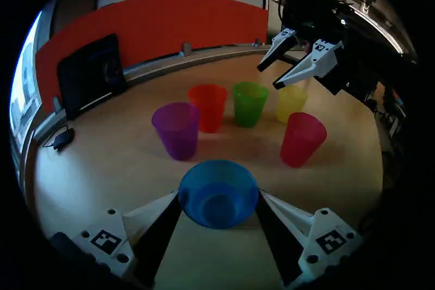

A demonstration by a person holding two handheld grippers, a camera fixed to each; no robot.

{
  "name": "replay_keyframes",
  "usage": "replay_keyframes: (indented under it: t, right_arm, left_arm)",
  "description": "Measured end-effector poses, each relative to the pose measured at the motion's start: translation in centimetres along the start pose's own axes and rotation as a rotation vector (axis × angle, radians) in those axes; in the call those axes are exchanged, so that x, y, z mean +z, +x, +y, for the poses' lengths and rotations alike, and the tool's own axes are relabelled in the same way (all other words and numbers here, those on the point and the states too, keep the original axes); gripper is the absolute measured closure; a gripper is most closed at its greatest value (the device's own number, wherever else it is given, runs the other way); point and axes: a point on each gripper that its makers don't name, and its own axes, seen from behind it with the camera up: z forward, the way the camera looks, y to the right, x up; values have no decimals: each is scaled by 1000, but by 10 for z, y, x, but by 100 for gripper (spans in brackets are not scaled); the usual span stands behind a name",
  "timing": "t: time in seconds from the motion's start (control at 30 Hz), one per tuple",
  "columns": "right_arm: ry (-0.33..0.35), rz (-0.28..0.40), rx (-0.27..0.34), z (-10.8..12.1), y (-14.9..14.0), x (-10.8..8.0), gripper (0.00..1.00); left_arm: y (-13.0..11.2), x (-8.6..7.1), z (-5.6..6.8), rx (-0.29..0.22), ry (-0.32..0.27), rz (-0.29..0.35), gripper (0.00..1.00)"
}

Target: Pour water

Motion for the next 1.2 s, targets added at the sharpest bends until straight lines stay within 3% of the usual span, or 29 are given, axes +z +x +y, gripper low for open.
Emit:
replay_keyframes:
  t: [0.6, 1.2]
  right_arm:
    - [1, -78, -11, 1, -13, 21, 0]
    - [-2, -100, 11, 6, -14, 45, 0]
  left_arm:
    - [18, -11, -5, -1, 5, 57, 12]
    - [39, -27, -9, -5, 30, 120, 12]
